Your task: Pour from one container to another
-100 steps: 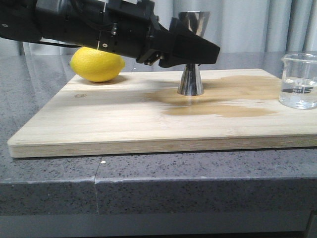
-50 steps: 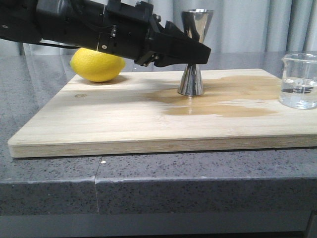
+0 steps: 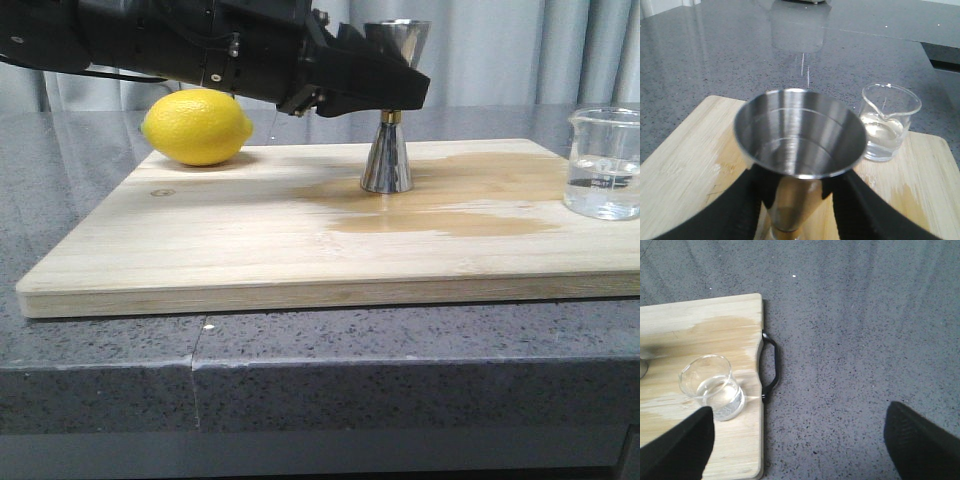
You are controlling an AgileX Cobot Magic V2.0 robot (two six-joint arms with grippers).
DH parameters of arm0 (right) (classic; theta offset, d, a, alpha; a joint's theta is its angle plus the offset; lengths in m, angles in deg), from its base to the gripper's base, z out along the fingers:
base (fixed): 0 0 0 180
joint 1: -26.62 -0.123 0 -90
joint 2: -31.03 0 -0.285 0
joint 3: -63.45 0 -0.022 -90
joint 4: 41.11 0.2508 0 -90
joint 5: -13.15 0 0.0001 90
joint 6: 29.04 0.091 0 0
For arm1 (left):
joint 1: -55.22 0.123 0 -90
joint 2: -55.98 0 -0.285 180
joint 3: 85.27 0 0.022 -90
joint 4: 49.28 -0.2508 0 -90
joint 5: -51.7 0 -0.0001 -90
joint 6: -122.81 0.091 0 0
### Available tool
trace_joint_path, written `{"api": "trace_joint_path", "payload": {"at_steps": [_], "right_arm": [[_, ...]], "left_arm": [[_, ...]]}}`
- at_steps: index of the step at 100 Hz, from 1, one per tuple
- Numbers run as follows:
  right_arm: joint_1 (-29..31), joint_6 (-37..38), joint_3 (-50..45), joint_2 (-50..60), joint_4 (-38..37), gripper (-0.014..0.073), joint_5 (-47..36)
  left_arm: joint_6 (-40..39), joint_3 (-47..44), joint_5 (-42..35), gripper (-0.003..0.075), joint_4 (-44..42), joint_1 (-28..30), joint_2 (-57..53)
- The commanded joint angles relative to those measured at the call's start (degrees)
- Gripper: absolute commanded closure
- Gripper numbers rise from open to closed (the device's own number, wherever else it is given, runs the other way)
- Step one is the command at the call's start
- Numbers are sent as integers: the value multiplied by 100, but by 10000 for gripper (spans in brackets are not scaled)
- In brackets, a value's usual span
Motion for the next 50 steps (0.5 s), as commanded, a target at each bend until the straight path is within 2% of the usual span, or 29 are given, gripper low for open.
{"api": "trace_joint_path", "payload": {"at_steps": [1,26,50], "right_arm": [[22,-61,201,-70,-24,-18,-399],[22,-61,201,-70,-24,-18,-399],[22,-61,201,-70,-24,-18,-399]], "left_arm": [[4,181,229,427,410,-37,-294],[4,181,229,430,410,-37,-294],[4,181,239,539,410,-37,-294]]}}
